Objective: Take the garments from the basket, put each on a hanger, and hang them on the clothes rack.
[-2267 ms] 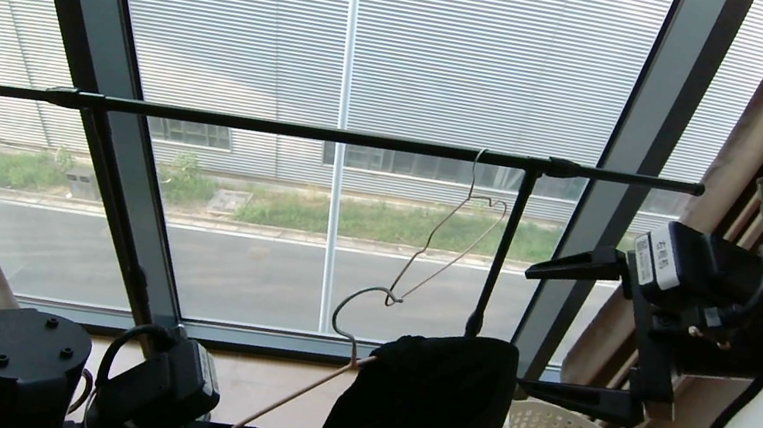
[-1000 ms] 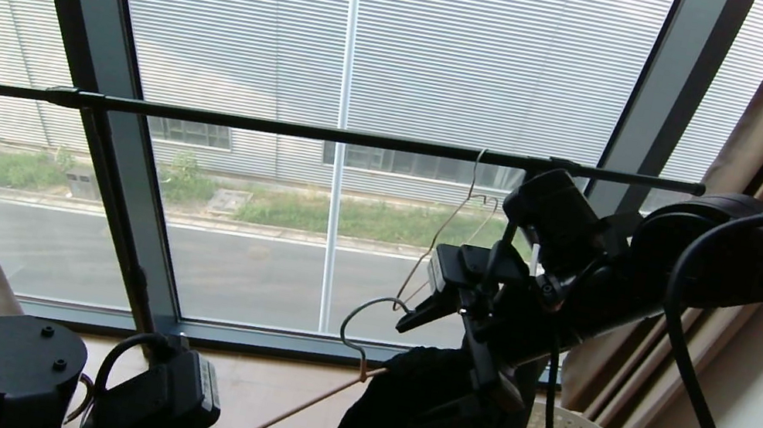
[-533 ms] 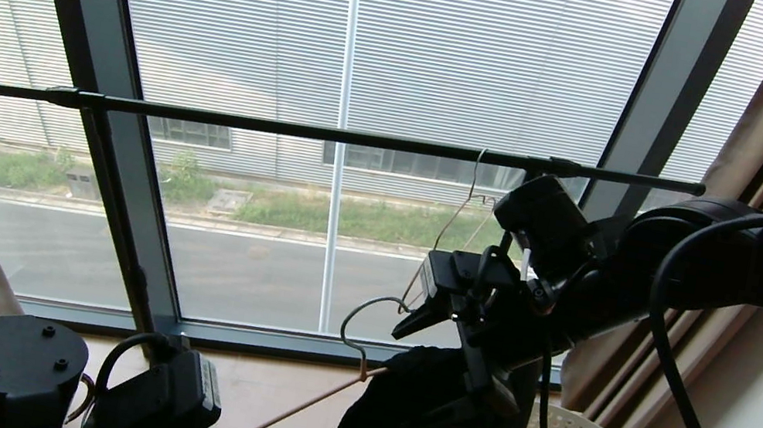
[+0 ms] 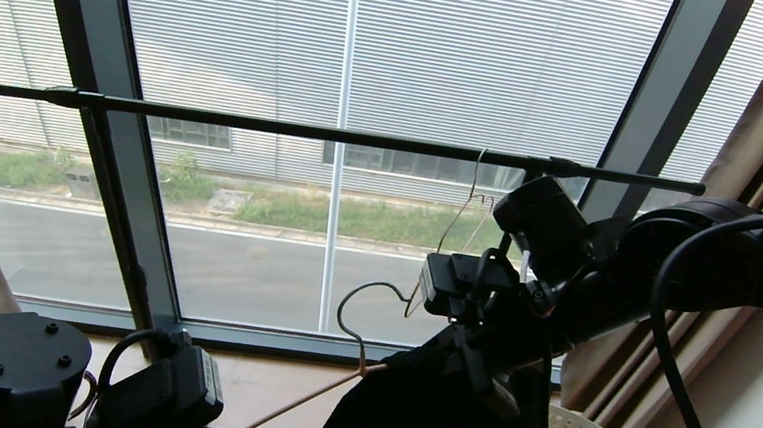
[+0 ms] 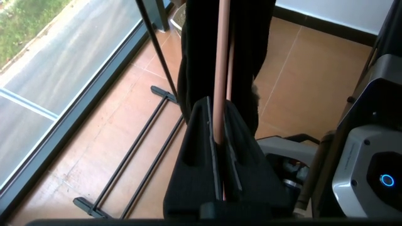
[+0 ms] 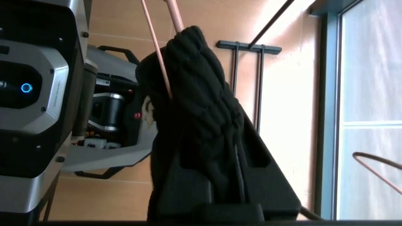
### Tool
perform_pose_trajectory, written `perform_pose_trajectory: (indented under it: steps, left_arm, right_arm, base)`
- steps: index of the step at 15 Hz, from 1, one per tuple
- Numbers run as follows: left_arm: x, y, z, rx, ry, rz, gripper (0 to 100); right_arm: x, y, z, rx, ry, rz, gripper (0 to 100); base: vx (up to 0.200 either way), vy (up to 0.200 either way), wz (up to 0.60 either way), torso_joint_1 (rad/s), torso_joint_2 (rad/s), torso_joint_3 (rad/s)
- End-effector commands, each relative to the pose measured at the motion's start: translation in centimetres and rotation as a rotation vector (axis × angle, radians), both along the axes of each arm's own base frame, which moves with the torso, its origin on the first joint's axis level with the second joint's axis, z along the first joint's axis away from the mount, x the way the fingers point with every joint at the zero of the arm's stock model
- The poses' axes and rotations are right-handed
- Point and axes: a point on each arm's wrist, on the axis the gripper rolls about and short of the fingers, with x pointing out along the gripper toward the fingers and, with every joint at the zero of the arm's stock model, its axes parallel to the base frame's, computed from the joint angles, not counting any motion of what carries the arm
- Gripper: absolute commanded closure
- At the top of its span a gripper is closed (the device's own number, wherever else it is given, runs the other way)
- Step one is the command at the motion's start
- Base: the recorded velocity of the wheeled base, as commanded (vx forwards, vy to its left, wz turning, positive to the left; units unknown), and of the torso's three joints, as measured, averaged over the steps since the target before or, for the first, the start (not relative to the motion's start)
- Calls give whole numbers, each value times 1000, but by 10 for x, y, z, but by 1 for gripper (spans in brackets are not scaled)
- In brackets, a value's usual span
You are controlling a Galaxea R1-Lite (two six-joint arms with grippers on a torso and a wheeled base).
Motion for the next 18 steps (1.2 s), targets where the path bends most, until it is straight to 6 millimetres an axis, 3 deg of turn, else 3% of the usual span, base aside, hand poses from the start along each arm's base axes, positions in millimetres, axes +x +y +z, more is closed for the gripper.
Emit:
perform_pose_trajectory:
  steps: [1, 9, 10, 18]
  left_arm:
    - [0, 0, 0, 1, 1, 0, 100]
    - [0, 0, 1, -20, -13, 3, 100]
    - [0, 0, 0, -22, -16, 2, 0]
    - [10, -3, 4, -132, -38, 52, 0]
  right_arm:
    - [-1, 0, 1, 2, -1, 4, 100]
    - [-2, 0, 2, 5, -5, 6, 100]
    - [-3, 1, 2, 5, -5, 7, 100]
    - [-9, -5, 8, 10, -13, 4, 100]
  base:
    - [0, 0, 0, 0, 0, 0]
    - [0, 0, 0, 0, 0, 0]
    - [0, 0, 0, 0, 0, 0]
    - [0, 0, 0, 0, 0, 0]
